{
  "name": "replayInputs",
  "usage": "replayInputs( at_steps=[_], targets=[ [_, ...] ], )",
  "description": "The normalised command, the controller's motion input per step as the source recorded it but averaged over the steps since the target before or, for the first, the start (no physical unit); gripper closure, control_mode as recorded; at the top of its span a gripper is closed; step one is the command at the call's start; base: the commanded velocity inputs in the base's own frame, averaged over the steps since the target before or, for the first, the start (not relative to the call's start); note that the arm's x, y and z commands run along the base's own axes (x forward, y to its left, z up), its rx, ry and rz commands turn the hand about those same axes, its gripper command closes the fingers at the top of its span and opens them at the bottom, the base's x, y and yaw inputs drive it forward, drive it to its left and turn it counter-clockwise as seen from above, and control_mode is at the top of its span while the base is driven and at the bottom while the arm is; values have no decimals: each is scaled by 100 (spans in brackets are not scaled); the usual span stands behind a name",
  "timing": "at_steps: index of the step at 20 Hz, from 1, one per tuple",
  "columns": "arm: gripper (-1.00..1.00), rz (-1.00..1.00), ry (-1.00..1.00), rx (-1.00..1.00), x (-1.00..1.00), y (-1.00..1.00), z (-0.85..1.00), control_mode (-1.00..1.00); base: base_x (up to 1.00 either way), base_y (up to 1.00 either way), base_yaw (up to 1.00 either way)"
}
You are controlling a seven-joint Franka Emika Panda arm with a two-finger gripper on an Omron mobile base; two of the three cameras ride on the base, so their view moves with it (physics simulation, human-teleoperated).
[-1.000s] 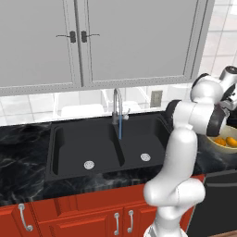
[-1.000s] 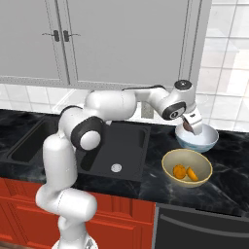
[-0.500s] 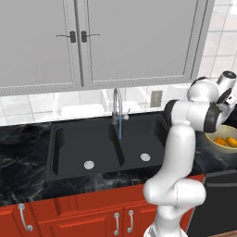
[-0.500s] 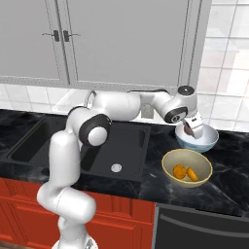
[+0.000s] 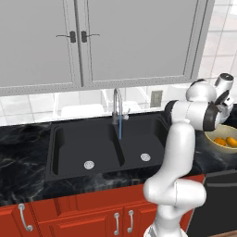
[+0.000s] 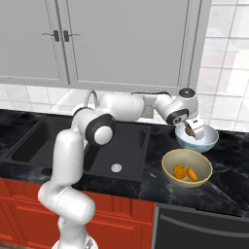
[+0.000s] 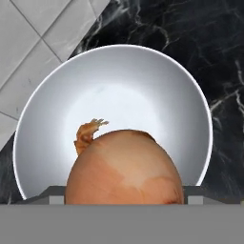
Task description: Pick the oranges from the sink and place them in one bowl. Place the onion in the other bowl. Then turn off the sink faucet.
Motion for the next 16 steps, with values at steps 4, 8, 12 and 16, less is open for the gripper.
replayInputs(
  at_steps=[4, 8, 12, 16],
  targets=[
    [-100, 0, 0, 0, 0, -37, 31, -100, 0, 0, 0],
    [-100, 0, 0, 0, 0, -10, 8, -100, 0, 0, 0],
    [-100, 0, 0, 0, 0, 0, 14, -100, 0, 0, 0],
    [-100, 0, 0, 0, -23, 31, 8, -100, 0, 0, 0]
  ],
)
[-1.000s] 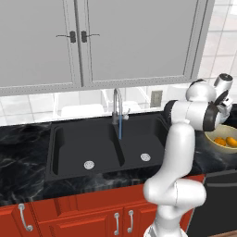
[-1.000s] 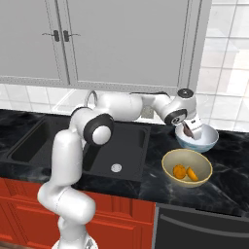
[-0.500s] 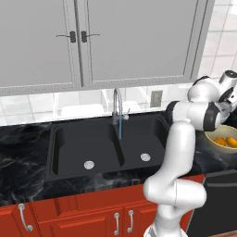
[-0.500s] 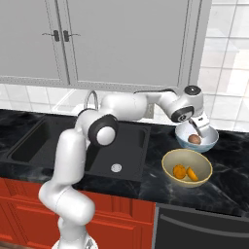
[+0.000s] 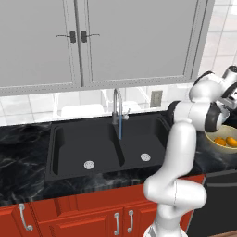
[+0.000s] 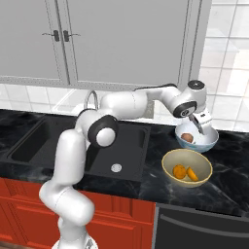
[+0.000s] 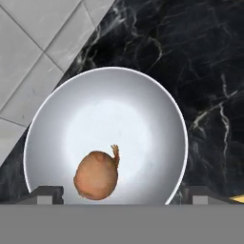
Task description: Pick the oranges from the sink and place them in one bowl. Place the onion in the other bowl. Then turn off the sink faucet.
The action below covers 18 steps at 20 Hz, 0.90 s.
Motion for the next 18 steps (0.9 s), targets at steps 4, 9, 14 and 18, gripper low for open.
replayInputs(
  at_steps=[4, 9, 14, 18],
  targets=[
    [-100, 1, 0, -1, -35, 57, -1, -100, 0, 0, 0],
    [-100, 3, 0, -3, -48, 65, -9, -100, 0, 0, 0],
    [-100, 4, -2, -3, -41, 40, 15, -100, 0, 0, 0],
    [-100, 9, -1, -5, -46, 48, 8, -100, 0, 0, 0]
  ],
)
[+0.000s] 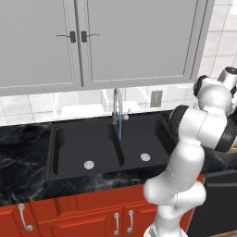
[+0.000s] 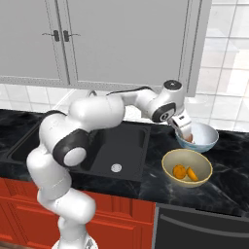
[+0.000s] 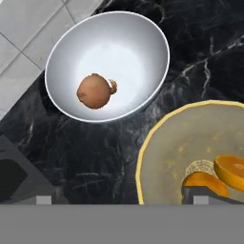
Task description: Pick the oranges from the sink and place them in one bowl. Place the onion in the other bowl. Then turn off the sink faucet.
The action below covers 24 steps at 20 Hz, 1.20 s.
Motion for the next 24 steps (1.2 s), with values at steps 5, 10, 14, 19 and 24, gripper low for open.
replayInputs(
  at_steps=[5, 10, 14, 19, 24],
  targets=[
    [-100, 10, 0, -5, -41, 45, 20, -100, 0, 0, 0],
    [-100, 12, 0, -3, -35, 38, 34, -100, 0, 0, 0],
    [-100, 15, 0, -4, -31, 26, 34, -100, 0, 0, 0],
    [-100, 23, -6, -4, -31, 25, 23, -100, 0, 0, 0],
    [-100, 38, -12, -5, -26, 18, 13, -100, 0, 0, 0]
  ],
)
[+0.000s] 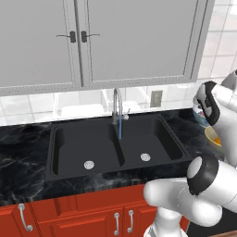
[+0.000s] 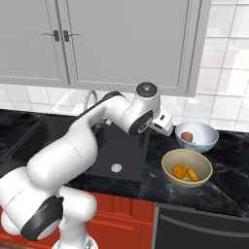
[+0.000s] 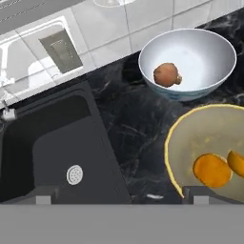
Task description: Pick the oranges from the sink and place them in one bowl. Place the onion in the other bowl. Then turn off the sink faucet.
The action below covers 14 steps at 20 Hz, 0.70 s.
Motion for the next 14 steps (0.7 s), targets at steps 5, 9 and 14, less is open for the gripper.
replayInputs(
  at_steps=[5, 9, 14],
  targets=[
    [-100, 53, -15, -8, -11, 19, 0, -100, 0, 0, 0],
    [-100, 63, -17, -15, 0, 23, 11, -100, 0, 0, 0],
    [-100, 64, -21, -26, 0, 30, 29, -100, 0, 0, 0]
  ],
)
